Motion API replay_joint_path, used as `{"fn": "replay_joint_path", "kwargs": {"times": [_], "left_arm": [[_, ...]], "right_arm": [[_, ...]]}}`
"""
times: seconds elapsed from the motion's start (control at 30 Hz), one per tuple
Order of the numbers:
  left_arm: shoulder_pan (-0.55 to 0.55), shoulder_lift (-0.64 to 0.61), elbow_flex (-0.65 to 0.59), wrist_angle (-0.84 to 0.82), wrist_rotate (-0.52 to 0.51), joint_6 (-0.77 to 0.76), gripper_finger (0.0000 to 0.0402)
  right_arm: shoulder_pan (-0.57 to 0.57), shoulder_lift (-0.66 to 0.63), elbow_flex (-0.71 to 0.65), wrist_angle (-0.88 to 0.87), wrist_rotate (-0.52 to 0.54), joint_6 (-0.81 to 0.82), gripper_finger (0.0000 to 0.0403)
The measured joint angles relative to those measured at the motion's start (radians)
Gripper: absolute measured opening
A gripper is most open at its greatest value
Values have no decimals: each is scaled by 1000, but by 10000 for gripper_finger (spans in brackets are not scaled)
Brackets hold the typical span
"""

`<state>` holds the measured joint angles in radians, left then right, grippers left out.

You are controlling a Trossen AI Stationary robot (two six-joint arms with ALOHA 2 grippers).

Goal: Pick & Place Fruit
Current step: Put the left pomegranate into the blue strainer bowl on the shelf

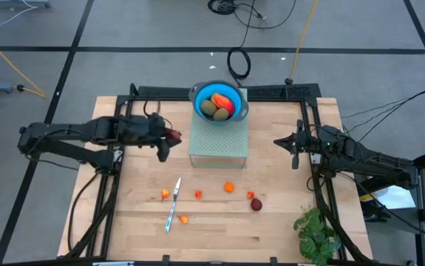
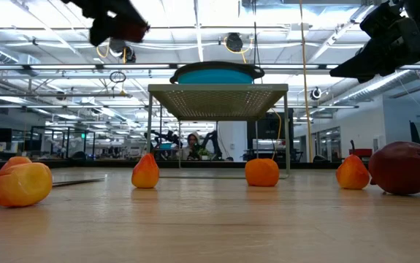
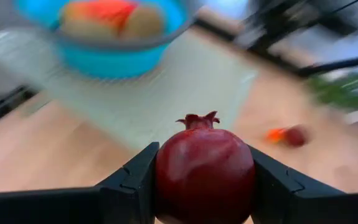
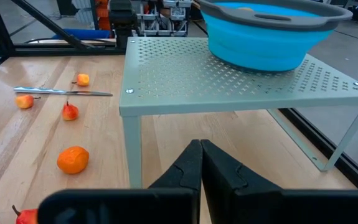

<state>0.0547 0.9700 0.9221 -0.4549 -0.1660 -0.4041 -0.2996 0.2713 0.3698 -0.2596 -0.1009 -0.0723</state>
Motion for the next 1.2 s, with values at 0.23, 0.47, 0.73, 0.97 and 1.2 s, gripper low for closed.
{"fn": "replay_joint_path", "kwargs": {"times": [0.23,0.47,0.73,0.97,1.2], "left_arm": [[70,-22,-96,348,235,38,177],[129,-22,-149,585,388,13,177],[164,-22,-154,775,486,3,177],[175,-22,-154,939,541,3,177],[175,-22,-154,1049,581,4,177]], "right_arm": [[0,0,0,0,0,0,0],[0,0,0,0,0,0,0],[0,0,0,0,0,0,0],[0,0,0,0,0,0,0],[0,0,0,0,0,0,0]]}}
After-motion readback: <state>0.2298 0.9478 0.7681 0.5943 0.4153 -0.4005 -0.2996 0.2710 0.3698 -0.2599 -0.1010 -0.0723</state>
